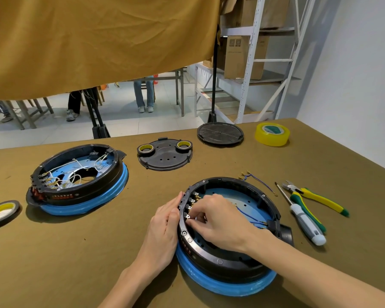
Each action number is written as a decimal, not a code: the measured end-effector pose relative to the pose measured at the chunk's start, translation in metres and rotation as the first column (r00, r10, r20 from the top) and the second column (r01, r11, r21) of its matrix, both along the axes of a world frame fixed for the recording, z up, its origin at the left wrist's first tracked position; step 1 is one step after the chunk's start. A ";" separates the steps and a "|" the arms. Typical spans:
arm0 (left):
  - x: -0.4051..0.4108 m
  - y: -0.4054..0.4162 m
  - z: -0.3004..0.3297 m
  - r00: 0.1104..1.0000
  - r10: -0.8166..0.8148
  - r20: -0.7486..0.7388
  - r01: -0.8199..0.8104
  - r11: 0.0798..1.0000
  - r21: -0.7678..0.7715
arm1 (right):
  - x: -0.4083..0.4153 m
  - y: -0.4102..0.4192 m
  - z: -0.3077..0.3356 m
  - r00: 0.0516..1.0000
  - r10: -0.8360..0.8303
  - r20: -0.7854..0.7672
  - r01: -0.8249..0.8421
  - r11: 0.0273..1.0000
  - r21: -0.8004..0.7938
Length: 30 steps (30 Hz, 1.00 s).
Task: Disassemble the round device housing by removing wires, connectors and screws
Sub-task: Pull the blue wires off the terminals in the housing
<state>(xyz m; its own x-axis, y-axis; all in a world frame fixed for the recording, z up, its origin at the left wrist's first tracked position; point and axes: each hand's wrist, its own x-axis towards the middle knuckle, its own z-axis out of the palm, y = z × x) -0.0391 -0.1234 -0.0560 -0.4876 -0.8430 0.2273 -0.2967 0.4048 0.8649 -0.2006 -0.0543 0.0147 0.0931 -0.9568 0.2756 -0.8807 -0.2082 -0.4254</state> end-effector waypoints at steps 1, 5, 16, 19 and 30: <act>0.000 0.000 0.000 1.000 -0.001 0.000 0.001 1.000 0.001 | 0.000 0.000 0.000 1.000 -0.001 0.003 0.001 1.000 0.002; 0.000 0.000 0.000 1.000 -0.001 0.002 0.001 1.000 -0.010 | 0.001 0.001 0.001 1.000 0.018 0.018 -0.019 1.000 0.023; 0.001 0.002 0.001 1.000 0.014 0.026 -0.014 1.000 -0.020 | 0.000 0.001 0.003 0.998 0.052 -0.042 -0.050 0.998 0.046; 0.002 0.002 0.002 0.999 0.010 0.031 -0.010 1.000 -0.014 | 0.000 0.001 0.004 0.999 0.032 -0.033 -0.031 0.999 0.035; 0.002 0.003 0.005 0.999 -0.005 0.034 0.005 1.000 0.012 | 0.000 0.002 0.004 1.000 0.021 0.017 -0.022 0.999 0.038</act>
